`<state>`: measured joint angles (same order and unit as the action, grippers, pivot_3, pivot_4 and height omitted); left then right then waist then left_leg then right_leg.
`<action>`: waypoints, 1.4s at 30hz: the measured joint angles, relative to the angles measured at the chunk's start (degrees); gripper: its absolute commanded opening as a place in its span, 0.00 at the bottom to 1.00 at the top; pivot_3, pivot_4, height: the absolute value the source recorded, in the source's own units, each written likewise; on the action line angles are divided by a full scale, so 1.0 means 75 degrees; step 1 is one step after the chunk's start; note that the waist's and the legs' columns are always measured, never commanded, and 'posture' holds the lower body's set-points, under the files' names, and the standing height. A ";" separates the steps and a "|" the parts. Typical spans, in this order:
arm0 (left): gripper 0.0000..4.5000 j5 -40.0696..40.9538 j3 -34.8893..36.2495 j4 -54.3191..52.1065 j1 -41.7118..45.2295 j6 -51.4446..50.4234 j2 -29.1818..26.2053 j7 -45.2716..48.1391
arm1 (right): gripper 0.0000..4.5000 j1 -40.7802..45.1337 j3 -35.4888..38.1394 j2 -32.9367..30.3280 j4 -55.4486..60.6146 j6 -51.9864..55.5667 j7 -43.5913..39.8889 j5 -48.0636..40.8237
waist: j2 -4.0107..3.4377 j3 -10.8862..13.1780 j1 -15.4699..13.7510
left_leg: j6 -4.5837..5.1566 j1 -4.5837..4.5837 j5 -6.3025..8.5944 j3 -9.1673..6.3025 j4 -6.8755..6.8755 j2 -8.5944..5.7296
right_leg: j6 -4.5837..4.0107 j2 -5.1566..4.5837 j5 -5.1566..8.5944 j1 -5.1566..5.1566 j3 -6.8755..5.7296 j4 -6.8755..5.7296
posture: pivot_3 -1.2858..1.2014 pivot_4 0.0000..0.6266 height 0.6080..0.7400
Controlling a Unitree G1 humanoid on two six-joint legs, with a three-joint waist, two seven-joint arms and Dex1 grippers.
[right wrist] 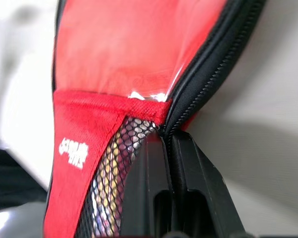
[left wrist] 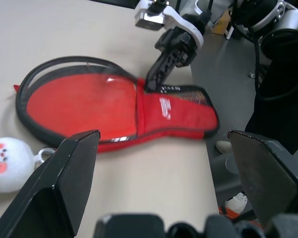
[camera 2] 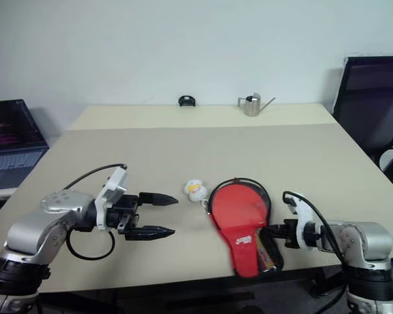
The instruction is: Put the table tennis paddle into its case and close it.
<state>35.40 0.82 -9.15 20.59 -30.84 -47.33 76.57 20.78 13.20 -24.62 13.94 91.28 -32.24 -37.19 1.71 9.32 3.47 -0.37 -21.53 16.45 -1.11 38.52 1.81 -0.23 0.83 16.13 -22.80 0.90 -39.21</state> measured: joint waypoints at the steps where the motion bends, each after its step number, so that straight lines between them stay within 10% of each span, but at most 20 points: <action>1: 1.00 0.0005 0.0003 -0.0001 0.0000 0.0000 -0.0003 0.0000 | 0.01 0.0046 -0.0004 0.0093 0.0007 0.0064 0.0028 -0.0047 | -0.0001 0.0001 -0.0003 | -0.0001 -0.0001 -0.0001 0.0002 -0.0015 0.0000 | -0.0013 0.0000 -0.0001 -0.0014 0.0004 -0.0007 | 0.52 0.24 1.00; 11: 1.00 0.0010 0.0112 -0.0001 -0.0003 0.0000 -0.0027 0.0009 | 0.01 0.0161 -0.0223 0.0247 0.0159 0.0089 0.0361 -0.0236 | -0.0008 0.0005 -0.0022 | -0.0002 -0.0025 -0.0002 0.0011 -0.0035 0.0007 | -0.0047 0.0000 -0.0001 -0.0061 0.0010 -0.0028 | 0.52 0.24 1.00; 19: 1.00 0.0008 0.0120 -0.0001 -0.0026 0.0001 -0.0027 0.0007 | 0.50 0.0043 -0.0197 0.0105 0.0506 0.0095 0.0669 -0.0535 | -0.0011 0.0007 -0.0080 | -0.0003 -0.0031 -0.0002 0.0011 -0.0051 0.0006 | -0.0047 0.0000 0.0000 -0.0061 0.0006 -0.0005 | 0.52 0.24 1.00; 32: 1.00 0.0007 0.0132 -0.0002 -0.0085 0.0004 -0.0026 0.0005 | 0.50 -0.0467 0.0880 0.0343 0.1299 0.0096 0.2566 -0.2691 | -0.0026 0.0017 -0.0129 | -0.0003 -0.0041 -0.0002 0.0012 -0.0063 0.0020 | -0.0046 -0.0004 0.0000 -0.0062 0.0006 0.0022 | 0.52 0.24 1.00; 42: 1.00 0.0005 0.0132 -0.0002 -0.0095 0.0007 -0.0026 0.0012 | 1.00 -0.0868 0.0762 -0.0255 0.1392 0.0095 0.3184 -0.3414 | -0.0028 0.0018 -0.0153 | -0.0003 -0.0041 -0.0002 0.0016 -0.0065 0.0015 | -0.0015 -0.0004 0.0018 -0.0062 0.0008 0.0024 | 0.52 0.24 1.00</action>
<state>35.44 1.81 -9.16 19.88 -30.79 -47.53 76.65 14.27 18.91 -26.54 24.38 92.00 -8.36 -62.79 1.50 9.45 2.32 -0.40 -21.84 16.43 -0.99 38.04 1.92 -0.34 0.80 16.26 -23.27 0.95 -39.03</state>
